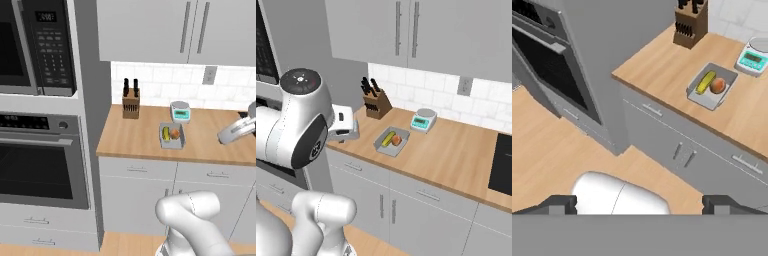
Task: Take the meat container that has the fish and place it on the second highest rack of the freezer. Then take the vegetable container that has the onion and cucumber and place it on the highest rack of the freezer.
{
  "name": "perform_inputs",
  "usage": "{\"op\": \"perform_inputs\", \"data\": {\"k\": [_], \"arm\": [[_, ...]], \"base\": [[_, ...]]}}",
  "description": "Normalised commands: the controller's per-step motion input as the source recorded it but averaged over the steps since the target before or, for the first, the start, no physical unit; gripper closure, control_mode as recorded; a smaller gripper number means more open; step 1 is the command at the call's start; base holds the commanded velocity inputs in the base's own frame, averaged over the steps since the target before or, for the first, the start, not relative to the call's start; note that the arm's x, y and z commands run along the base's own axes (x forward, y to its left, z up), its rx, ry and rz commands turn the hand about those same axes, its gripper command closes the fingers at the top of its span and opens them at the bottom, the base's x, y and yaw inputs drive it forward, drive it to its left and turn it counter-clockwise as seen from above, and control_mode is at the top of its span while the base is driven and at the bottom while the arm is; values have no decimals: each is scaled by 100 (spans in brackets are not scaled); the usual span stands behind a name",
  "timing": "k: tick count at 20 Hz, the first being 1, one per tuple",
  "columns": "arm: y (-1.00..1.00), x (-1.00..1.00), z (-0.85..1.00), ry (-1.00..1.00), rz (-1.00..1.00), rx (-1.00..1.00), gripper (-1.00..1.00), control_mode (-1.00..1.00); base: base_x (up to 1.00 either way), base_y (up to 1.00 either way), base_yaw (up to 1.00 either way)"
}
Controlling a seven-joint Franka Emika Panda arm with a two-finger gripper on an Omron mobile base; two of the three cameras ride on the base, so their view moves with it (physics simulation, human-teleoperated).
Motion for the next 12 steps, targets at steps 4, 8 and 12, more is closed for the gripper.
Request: {"op": "perform_inputs", "data": {"k": [4,8,12], "arm": [[-14,41,-46,16,-56,16,-100,-100],[0,14,-59,34,-58,32,-100,-100],[0,20,-39,28,-56,36,-100,-100]], "base": [[0,0,0],[0,0,0],[0,0,0]]}}
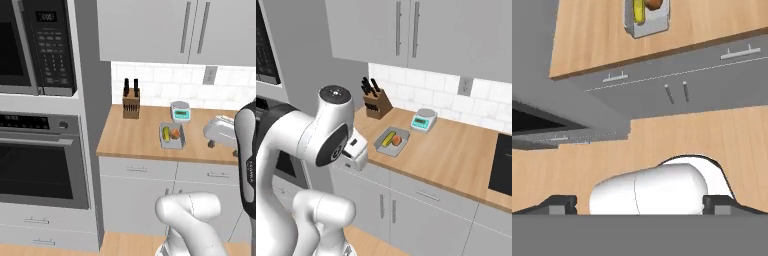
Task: Take the meat container that has the fish and place it on the second highest rack of the freezer. Then take the vegetable container that has the onion and cucumber and place it on the highest rack of the freezer.
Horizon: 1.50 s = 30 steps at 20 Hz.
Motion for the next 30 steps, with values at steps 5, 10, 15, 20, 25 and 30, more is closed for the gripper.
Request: {"op": "perform_inputs", "data": {"k": [5,10,15,20,25,30], "arm": [[0,67,-9,9,-53,24,-100,-100],[-15,64,-21,11,-51,13,-100,-100],[-37,53,-58,25,-40,31,-100,-100],[-17,95,-11,15,-13,9,-100,-100],[-1,60,0,12,-2,10,-100,-100],[-4,0,-12,7,0,12,-100,-100]], "base": [[0,0,0],[0,0,0],[0,0,0],[0,0,0],[0,0,0],[0,0,0]]}}
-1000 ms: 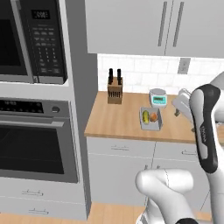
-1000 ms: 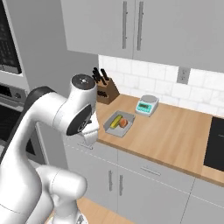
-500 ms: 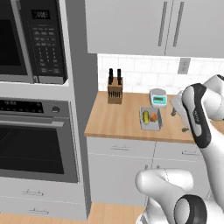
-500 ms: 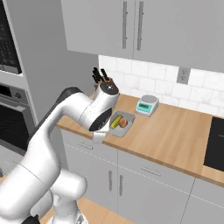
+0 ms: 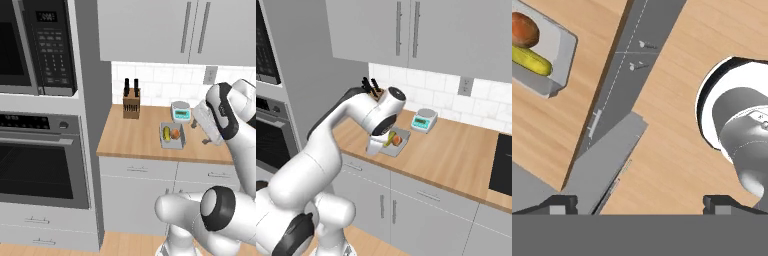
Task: Take the meat container that has the fish and place it on the second highest rack of the freezer. Then take the vegetable container that has the onion and cucumber and place it on the highest rack of the freezer.
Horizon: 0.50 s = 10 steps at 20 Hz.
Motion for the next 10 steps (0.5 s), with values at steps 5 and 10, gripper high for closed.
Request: {"op": "perform_inputs", "data": {"k": [5,10], "arm": [[-4,23,-30,14,-1,3,-100,-100],[0,25,-29,8,-14,1,-100,-100]], "base": [[0,0,0],[0,0,0]]}}
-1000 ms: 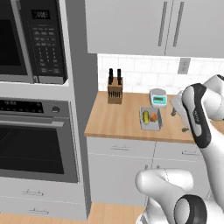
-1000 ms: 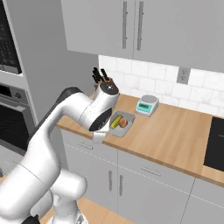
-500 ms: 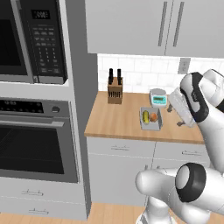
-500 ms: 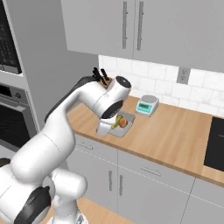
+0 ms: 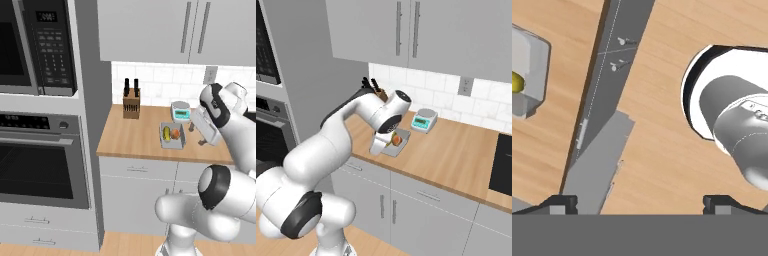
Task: Take the meat container that has the fish and place it on the second highest rack of the freezer. Then take the vegetable container that has the onion and cucumber and place it on the highest rack of the freezer.
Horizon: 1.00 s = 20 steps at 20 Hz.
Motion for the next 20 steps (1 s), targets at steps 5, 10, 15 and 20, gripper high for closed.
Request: {"op": "perform_inputs", "data": {"k": [5,10,15,20], "arm": [[0,-1,-16,0,-16,1,-100,-100],[0,0,-27,0,-8,-1,-100,-100],[0,25,-22,1,-1,-6,-100,-100],[0,28,-17,0,0,-5,-100,-100]], "base": [[0,0,0],[0,0,0],[0,0,0],[0,0,0]]}}
